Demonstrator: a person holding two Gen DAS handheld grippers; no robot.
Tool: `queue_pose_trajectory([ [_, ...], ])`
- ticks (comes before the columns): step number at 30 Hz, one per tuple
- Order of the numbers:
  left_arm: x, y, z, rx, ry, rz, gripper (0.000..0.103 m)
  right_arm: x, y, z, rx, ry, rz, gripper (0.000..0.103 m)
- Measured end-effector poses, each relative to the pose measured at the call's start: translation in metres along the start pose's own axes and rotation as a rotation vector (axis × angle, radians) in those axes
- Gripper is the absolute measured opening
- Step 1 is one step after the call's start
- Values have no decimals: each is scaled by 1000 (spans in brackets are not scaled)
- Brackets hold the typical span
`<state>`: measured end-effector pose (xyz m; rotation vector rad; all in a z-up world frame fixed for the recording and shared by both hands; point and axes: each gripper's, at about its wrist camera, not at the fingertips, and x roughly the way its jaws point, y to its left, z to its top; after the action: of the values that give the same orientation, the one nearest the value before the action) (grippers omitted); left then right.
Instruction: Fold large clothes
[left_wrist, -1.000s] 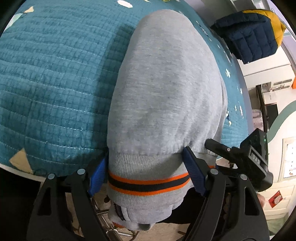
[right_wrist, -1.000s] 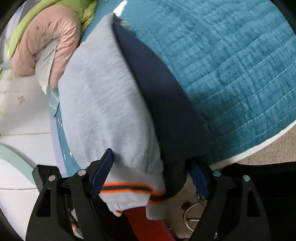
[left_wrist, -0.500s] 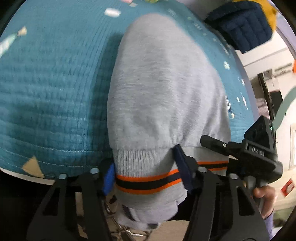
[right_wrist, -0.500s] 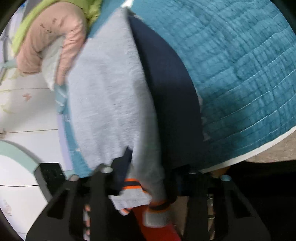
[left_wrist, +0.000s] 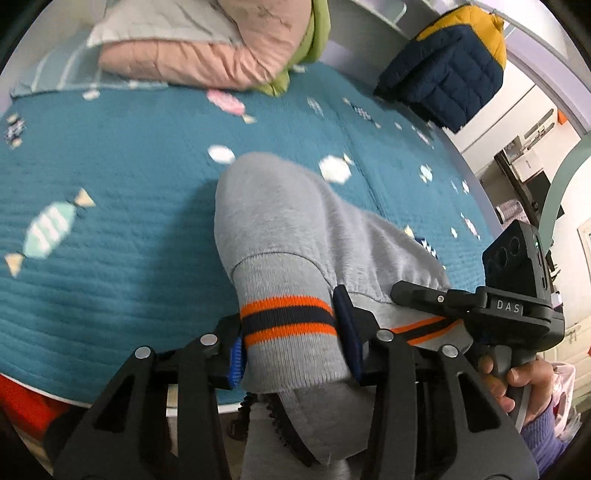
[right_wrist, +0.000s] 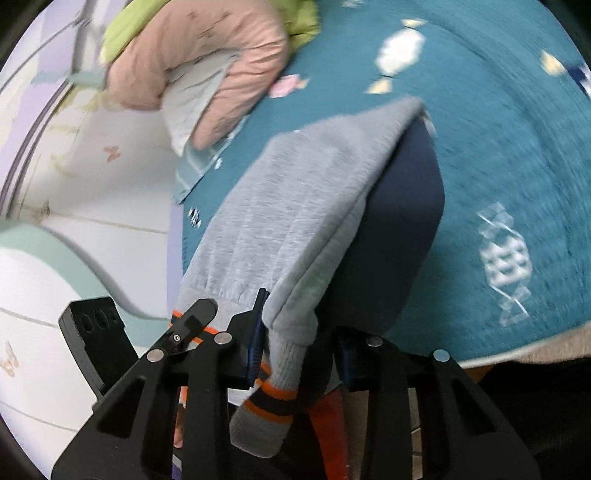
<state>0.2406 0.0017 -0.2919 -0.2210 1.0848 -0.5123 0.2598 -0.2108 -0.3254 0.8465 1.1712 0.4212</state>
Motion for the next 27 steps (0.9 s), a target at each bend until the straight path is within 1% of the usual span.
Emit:
queue_pose_trajectory([
  [1,-5,4,3,5,-7,7,41,0,5,-3,-17,4,-2,29],
  [5,-36,35,18,-4,-72,33,41,23,47,6,-112,14,2,29],
  [7,-49,54,25,-16,-97,48,41,45,75,17,-170,26,0,29],
  [10,-70,89,40,-36,-137,76,41,70,103,26,-234,39,10,29],
  [13,-83,126,61,-55,-172,108,41,117,146,45,-309,46,14,29],
  [15,-91,159,78,-84,-206,128,41,145,165,55,-327,50,20,29],
  [16,-93,170,83,-92,-219,134,41,151,169,56,-330,53,23,29],
  [19,-97,208,98,-100,-249,171,41,198,193,67,-375,44,19,29],
  [21,-93,233,102,-112,-264,181,41,223,196,69,-372,45,17,29],
  [23,-85,261,101,-131,-268,181,41,248,190,65,-342,52,11,29],
  [25,-74,284,92,-157,-249,177,41,268,185,57,-343,68,-22,29],
  [27,-67,297,78,-165,-245,174,41,279,177,46,-341,80,-28,30],
])
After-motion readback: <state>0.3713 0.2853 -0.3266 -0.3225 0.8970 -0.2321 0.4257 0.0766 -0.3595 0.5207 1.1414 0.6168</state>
